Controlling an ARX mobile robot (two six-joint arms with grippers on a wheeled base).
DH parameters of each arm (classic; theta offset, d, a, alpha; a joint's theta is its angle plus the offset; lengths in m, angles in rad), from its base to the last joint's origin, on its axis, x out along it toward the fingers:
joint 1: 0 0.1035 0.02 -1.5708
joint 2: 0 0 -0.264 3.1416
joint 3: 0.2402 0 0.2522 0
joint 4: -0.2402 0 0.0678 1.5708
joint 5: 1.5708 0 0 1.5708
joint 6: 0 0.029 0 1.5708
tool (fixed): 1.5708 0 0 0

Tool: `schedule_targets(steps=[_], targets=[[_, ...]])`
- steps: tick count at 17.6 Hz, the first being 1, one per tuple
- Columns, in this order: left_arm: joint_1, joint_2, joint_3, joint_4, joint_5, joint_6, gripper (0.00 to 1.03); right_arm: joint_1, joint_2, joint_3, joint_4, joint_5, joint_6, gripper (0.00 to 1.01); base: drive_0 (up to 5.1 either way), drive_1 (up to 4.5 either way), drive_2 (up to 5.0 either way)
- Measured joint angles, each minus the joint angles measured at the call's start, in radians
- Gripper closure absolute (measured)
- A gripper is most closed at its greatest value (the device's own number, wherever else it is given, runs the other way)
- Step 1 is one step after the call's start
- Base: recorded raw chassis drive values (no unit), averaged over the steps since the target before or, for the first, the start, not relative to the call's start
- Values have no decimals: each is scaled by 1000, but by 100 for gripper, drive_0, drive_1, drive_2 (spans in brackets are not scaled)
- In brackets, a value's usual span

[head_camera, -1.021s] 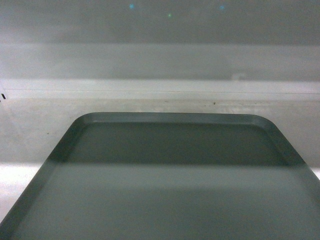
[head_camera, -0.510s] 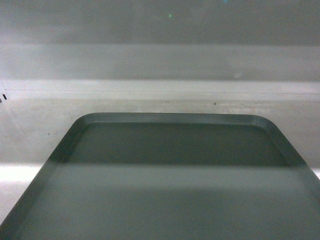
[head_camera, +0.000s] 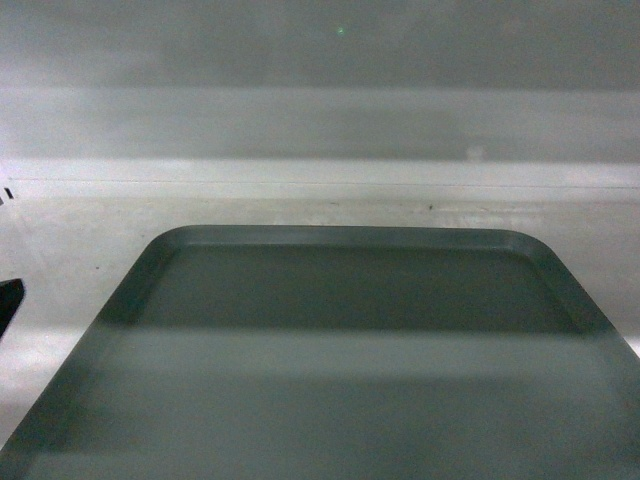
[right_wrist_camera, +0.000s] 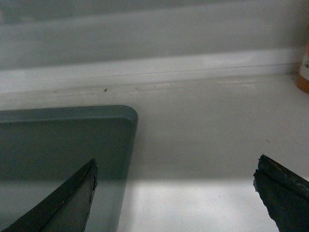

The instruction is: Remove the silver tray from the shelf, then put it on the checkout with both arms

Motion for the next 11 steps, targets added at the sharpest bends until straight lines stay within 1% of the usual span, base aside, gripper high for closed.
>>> schedule_targets(steps=[2,4,5,7,10,11], targets=[[0,149,37,114,14,-2,5,26,120,39,67,-1,-10,3,0,0,0],[0,249,69,183,26,-2,5,43,194,63,92,0,-13,3,0,0,0],[0,296,82,206,39,-4,5,50,226,74,101,0,-13,3,0,0,0],[-3,407,108,242,46,0,5,70,298,103,108,12,-17,3,0,0,0],[-3,506,134,261,61,4,5,84,357,136,118,21,-23,3,0,0,0],[-2,546,159,266,68,6,5,95,392,161,119,23,-24,3,0,0,0]])
